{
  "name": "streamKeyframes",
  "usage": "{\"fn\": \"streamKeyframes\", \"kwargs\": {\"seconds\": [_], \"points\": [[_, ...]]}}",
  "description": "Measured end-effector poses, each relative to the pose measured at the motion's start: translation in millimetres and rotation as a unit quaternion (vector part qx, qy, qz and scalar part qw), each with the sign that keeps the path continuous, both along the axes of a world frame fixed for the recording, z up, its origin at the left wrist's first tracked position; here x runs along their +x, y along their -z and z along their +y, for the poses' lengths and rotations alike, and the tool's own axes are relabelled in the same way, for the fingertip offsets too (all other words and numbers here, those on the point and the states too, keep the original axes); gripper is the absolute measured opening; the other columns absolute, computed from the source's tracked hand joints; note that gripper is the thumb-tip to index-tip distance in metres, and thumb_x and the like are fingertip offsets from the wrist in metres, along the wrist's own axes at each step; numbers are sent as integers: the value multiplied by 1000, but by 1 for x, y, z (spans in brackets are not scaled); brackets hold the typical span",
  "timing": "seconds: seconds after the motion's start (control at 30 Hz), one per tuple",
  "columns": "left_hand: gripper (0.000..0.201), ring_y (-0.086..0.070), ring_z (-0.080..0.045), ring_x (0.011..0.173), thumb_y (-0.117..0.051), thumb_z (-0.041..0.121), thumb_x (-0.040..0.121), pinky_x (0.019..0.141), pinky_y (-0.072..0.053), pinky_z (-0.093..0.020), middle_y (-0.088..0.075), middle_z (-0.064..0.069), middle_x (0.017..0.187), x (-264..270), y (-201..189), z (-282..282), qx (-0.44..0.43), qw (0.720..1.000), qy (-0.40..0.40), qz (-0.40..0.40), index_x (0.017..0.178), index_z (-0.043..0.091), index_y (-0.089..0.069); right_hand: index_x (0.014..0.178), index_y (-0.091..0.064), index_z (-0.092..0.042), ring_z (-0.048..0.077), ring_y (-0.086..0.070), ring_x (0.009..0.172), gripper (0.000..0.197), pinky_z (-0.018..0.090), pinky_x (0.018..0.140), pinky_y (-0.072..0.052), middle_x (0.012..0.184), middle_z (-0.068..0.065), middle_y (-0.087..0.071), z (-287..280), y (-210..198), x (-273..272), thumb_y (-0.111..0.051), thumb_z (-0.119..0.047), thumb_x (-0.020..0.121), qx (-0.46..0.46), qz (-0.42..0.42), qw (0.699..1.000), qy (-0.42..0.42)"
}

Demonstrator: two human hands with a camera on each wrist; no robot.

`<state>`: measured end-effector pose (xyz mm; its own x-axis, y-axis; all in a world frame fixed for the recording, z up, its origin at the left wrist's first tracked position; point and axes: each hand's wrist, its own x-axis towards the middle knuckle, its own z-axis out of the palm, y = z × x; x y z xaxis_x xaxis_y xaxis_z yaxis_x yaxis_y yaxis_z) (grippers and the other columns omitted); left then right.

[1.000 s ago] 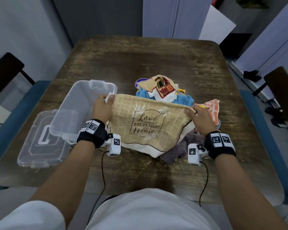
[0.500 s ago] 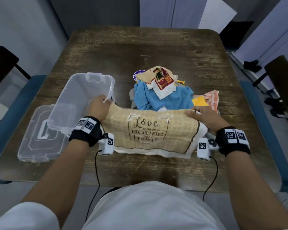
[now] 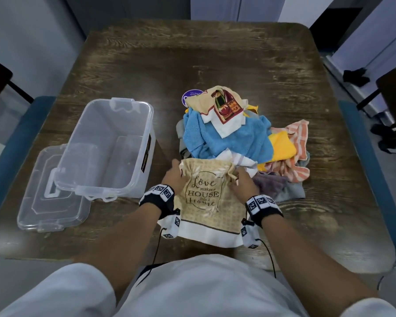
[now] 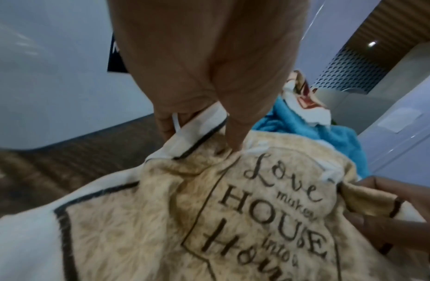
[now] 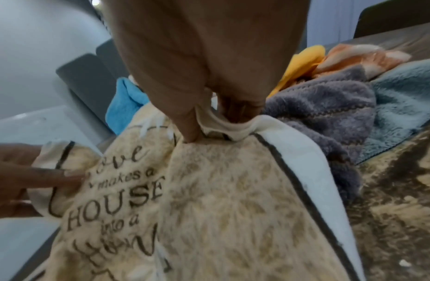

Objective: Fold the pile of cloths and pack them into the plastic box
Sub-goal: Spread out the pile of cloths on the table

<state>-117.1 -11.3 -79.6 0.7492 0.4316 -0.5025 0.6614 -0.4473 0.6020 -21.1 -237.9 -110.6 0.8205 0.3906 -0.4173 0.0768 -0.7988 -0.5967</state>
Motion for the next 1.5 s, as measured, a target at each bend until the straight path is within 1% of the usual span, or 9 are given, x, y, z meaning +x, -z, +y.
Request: {"fn": "streamKeyframes", "kwargs": {"seconds": [0.1, 0.27, 0.77, 0.97, 1.03, 1.1, 1.23, 1.4, 1.5], "points": [[58, -60, -36, 114, -72, 29, 91, 92, -50, -42, -59, -18, 126, 1, 22, -1, -16, 999, 22, 26, 127, 9, -32, 124, -43, -12, 36, -53, 118, 35, 41, 83, -35, 130, 13, -50, 7, 11, 3, -61, -25, 97, -64, -23, 998, -9], [78, -60, -36, 114, -76, 37, 86, 95, -50, -48, -58, -17, 129, 25, 44, -12, 41, 993, 85, 77, 139, 11, -25, 141, -32, -3, 42, -47, 125, 60, 48, 96, -42, 136, 23, -46, 19, 25, 19, -63, -12, 91, -151, -57, 986, -38], [69, -62, -41, 109, -68, 19, 93, 91, -52, -53, -60, -21, 123, 103, 51, -6, 79, 994, 56, 59, 144, 11, -23, 148, -24, 0, 44, -44, 129, 66, 48, 101, -38, 139, 28, -45, 42, 31, 95, -57, -5, 91, -183, -73, 980, -34], [84, -64, -27, 107, -65, 48, 93, 88, -53, -29, -54, -18, 132, 69, 41, 13, -64, 997, -9, 44, 151, 9, -18, 136, -41, 0, 40, -48, 125, 55, 46, 102, -42, 135, 24, -48, 21, 29, 90, -69, -12, 89, -58, -29, 998, 19], [67, -65, -16, 95, -53, 61, 94, 90, -54, -31, -61, -5, 120, 43, 47, 24, -81, 996, -17, 14, 140, 14, -42, 126, -52, -3, 33, -53, 118, 43, 40, 100, -43, 129, 18, -53, 5, 29, 82, -71, -21, 92, 9, -3, 999, 49], [61, -64, -24, 109, -48, 67, 90, 98, -49, -40, -66, -3, 119, 17, 58, 33, -75, 997, -12, -6, 127, 20, -56, 117, -60, -6, 31, -59, 112, 28, 40, 94, -47, 120, 14, -61, -9, 29, 69, -63, -25, 97, 37, 3, 998, 60], [40, -65, -24, 102, -49, 55, 98, 93, -51, -43, -71, -4, 110, -15, 49, 35, -108, 989, -91, -45, 108, 20, -67, 115, -69, -9, 24, -65, 101, 23, 34, 83, -51, 109, 6, -72, -29, 18, 45, -60, -23, 99, 96, 7, 992, 87], [48, -55, -38, 123, -41, 39, 107, 95, -40, -35, -60, -20, 133, -33, 27, 48, -1, 976, -207, -72, 135, 4, -56, 104, -64, -5, 22, -60, 91, 17, 29, 73, -40, 97, 6, -65, -40, -2, 27, -61, -21, 100, 134, -38, 977, 159], [42, -58, -40, 116, -44, 37, 106, 90, -43, -37, -65, -21, 118, -33, 16, 46, 16, 970, -220, -106, 119, 1, -62, 108, -67, -3, 21, -58, 86, 22, 26, 69, -35, 92, 4, -63, -36, -16, 19, -59, -22, 101, 107, -58, 981, 149]]}}
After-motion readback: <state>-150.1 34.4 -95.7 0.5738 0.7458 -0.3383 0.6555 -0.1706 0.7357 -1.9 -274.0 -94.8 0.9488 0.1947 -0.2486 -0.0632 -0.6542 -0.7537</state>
